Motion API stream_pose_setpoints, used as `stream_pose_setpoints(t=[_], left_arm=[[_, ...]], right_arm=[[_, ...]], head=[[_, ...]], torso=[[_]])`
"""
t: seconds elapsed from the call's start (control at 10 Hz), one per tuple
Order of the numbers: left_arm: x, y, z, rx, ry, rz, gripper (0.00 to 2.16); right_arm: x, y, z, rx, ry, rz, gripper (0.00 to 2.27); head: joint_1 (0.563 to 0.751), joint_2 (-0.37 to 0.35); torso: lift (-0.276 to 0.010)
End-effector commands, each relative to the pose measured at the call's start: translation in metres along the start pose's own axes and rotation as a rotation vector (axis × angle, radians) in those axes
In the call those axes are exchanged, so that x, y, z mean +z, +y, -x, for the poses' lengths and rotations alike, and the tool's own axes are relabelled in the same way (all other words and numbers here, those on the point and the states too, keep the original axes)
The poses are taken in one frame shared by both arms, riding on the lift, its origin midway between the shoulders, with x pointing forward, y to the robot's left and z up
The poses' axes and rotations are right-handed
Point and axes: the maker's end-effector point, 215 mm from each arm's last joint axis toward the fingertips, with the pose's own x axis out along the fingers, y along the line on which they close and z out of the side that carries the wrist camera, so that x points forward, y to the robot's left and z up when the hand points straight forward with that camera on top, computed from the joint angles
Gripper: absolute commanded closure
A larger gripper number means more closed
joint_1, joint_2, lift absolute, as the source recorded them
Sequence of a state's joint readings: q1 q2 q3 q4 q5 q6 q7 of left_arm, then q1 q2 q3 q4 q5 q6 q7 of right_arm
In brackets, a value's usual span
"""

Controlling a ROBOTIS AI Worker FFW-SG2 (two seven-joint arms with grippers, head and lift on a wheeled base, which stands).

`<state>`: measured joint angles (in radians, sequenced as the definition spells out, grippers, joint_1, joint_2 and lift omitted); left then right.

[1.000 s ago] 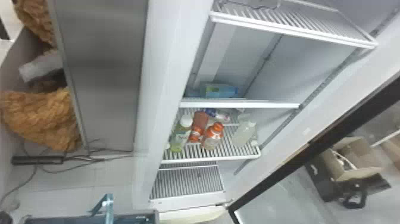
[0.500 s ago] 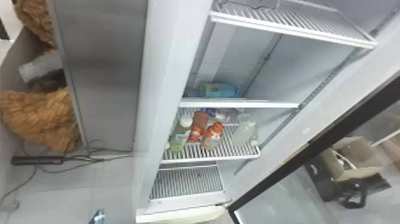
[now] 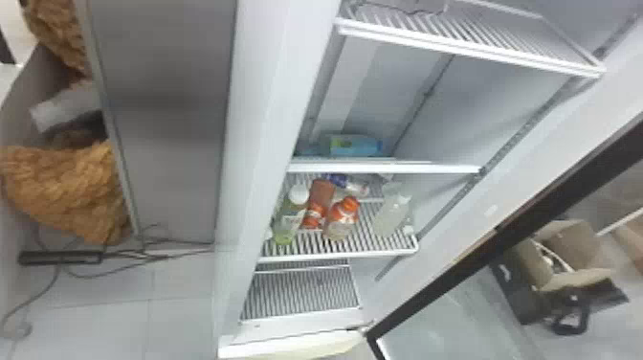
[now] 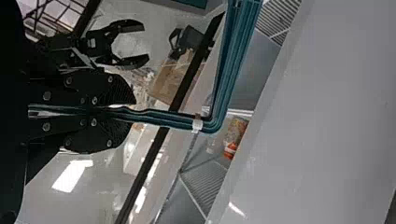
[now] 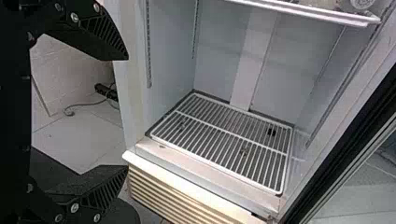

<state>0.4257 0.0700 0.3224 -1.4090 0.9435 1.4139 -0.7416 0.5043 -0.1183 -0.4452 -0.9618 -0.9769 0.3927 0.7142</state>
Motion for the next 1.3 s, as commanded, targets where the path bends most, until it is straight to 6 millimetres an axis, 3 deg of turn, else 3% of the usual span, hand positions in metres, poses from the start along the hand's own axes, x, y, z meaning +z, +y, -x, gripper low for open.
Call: stream_pose_setpoints(t=[0.0,0.3,0.6,0.8,1.2], left_arm=[[0.007,0.016,0.005,-0.010,-0.044,0.059,1.07],[0.001,0.041,0.015,-0.032,-0.093,0.182,0.97],[0.002,0.063,0.034,0.029,-0.113,0.192,0.83],[0.008,0.073,0.046,0.104,-0.079,0.159,0.55],[0.029,0.073,0.050,0.140,-0.095,0.102,0.47]], right_arm=[[-0.003,-0.002,0.001,-0.005,0.007,-0.008,0.18],[-0.008,-0.014,0.008,-0.023,0.017,-0.027,0.18],[-0.011,-0.018,0.011,-0.033,0.028,-0.031,0.17],[-0.013,-0.021,0.013,-0.035,0.031,-0.033,0.17],[-0.008,-0.021,0.015,-0.036,0.028,-0.025,0.14]], head=[[0.695,-0.350],[0.695,-0.350],[0.695,-0.350],[0.695,-0.350],[0.695,-0.350]], torso=[[0.000],[0.000],[0.000],[0.000],[0.000]])
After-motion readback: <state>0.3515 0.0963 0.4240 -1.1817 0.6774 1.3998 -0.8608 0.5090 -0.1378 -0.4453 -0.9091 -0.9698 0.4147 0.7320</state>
